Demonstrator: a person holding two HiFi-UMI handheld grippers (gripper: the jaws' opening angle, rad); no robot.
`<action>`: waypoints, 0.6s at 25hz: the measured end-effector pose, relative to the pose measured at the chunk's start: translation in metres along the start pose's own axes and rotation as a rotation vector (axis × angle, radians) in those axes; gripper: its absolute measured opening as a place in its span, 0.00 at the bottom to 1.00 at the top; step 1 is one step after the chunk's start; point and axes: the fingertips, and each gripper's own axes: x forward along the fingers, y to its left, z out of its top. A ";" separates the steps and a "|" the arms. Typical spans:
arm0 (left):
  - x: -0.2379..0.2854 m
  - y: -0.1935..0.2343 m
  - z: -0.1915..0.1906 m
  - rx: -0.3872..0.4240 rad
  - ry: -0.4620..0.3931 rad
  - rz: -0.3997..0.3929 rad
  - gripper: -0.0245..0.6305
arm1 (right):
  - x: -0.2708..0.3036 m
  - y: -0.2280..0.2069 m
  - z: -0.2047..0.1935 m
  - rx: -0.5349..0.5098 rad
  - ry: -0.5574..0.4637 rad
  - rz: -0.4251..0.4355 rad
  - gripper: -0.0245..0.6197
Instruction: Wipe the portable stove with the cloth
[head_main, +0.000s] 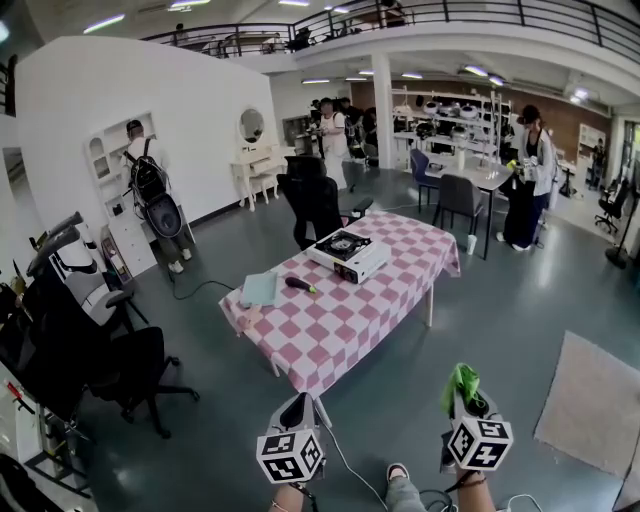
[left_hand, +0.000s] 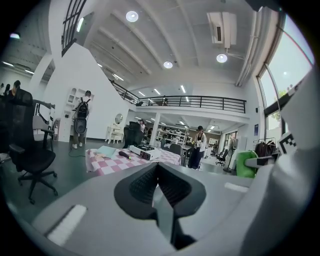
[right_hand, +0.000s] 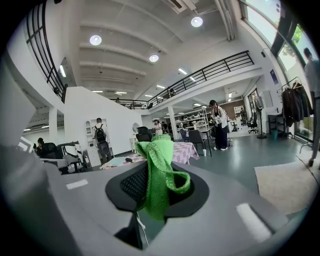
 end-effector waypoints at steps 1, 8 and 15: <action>0.007 0.000 0.001 0.003 -0.003 -0.001 0.04 | 0.007 -0.001 0.002 0.000 -0.003 0.003 0.17; 0.070 -0.002 0.012 0.017 0.000 0.010 0.04 | 0.072 -0.018 0.022 0.013 -0.017 0.023 0.17; 0.151 -0.011 0.027 0.008 0.001 0.031 0.04 | 0.155 -0.038 0.049 -0.001 0.000 0.062 0.17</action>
